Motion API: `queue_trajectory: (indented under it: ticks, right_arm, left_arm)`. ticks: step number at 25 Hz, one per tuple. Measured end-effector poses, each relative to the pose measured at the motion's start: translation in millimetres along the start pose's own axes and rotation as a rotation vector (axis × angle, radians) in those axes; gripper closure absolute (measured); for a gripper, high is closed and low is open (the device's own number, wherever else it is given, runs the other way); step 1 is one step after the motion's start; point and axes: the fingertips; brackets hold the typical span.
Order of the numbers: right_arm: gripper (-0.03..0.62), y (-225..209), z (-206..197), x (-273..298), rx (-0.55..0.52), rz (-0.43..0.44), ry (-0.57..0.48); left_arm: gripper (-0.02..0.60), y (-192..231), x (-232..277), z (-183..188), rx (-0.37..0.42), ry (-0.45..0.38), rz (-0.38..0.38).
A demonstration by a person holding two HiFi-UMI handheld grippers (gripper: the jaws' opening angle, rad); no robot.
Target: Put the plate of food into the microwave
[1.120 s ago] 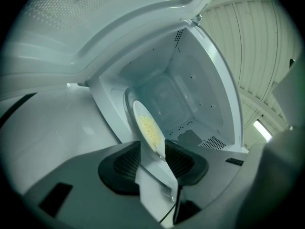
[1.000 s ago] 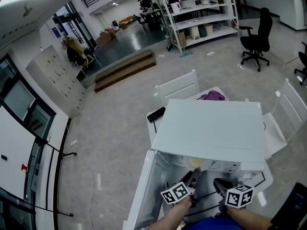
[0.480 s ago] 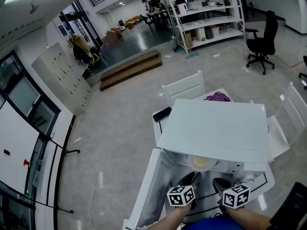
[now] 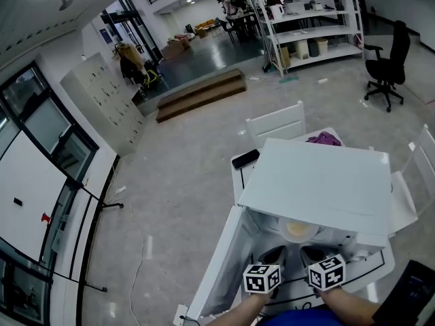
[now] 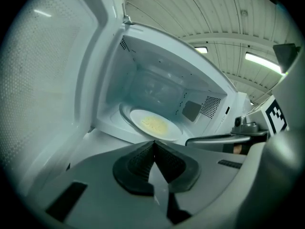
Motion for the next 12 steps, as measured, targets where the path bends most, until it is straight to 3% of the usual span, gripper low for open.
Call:
queue_trajectory:
  ticks: [12]
  right_arm:
    - [0.594,-4,9,29,-0.038,-0.030,0.015]
  left_arm:
    - [0.575,8,7,4,0.028,0.011,0.012]
Point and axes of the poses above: the fingertips, and each gripper's own axes: x forward along the fingers, y to its left, z out of its top, and after that the axes turned 9 degrees about x, right-handed
